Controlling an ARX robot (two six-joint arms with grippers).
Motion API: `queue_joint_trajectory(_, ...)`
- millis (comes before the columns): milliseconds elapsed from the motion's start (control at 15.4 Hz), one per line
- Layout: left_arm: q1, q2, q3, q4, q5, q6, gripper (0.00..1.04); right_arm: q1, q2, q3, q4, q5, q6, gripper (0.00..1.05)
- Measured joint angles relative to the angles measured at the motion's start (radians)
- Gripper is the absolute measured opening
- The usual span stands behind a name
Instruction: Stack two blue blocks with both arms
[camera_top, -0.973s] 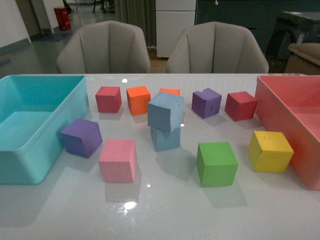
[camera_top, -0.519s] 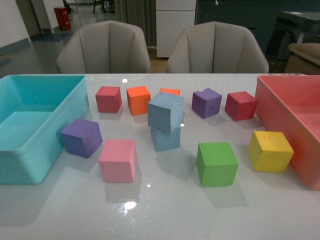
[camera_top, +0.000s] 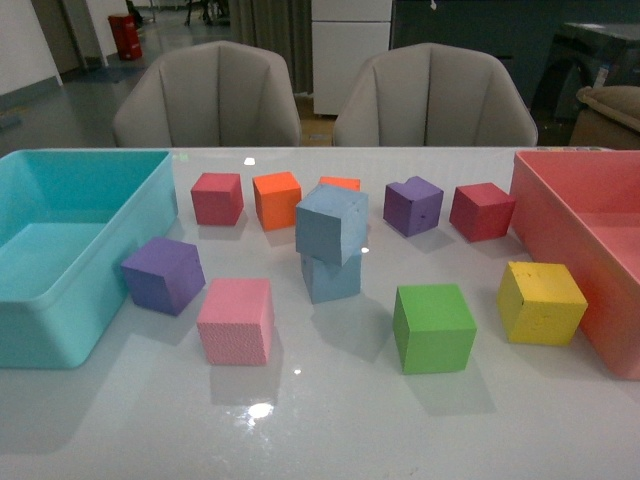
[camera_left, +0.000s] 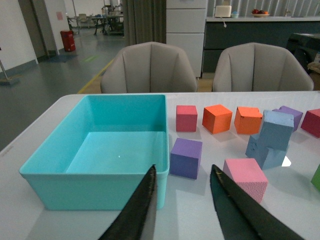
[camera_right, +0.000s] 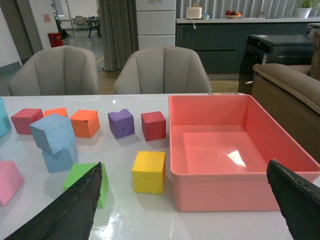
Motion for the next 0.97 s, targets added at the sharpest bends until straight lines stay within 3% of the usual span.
queue_joint_trajectory(324, 0.000, 0.000, 0.000, 0.000, 0.000, 0.000, 0.95, 0.000, 0.000, 0.000, 0.000, 0.000, 0.000, 0.98)
queue_joint_trajectory(973, 0.000, 0.000, 0.000, 0.000, 0.000, 0.003, 0.98, 0.000, 0.000, 0.000, 0.000, 0.000, 0.000, 0.98)
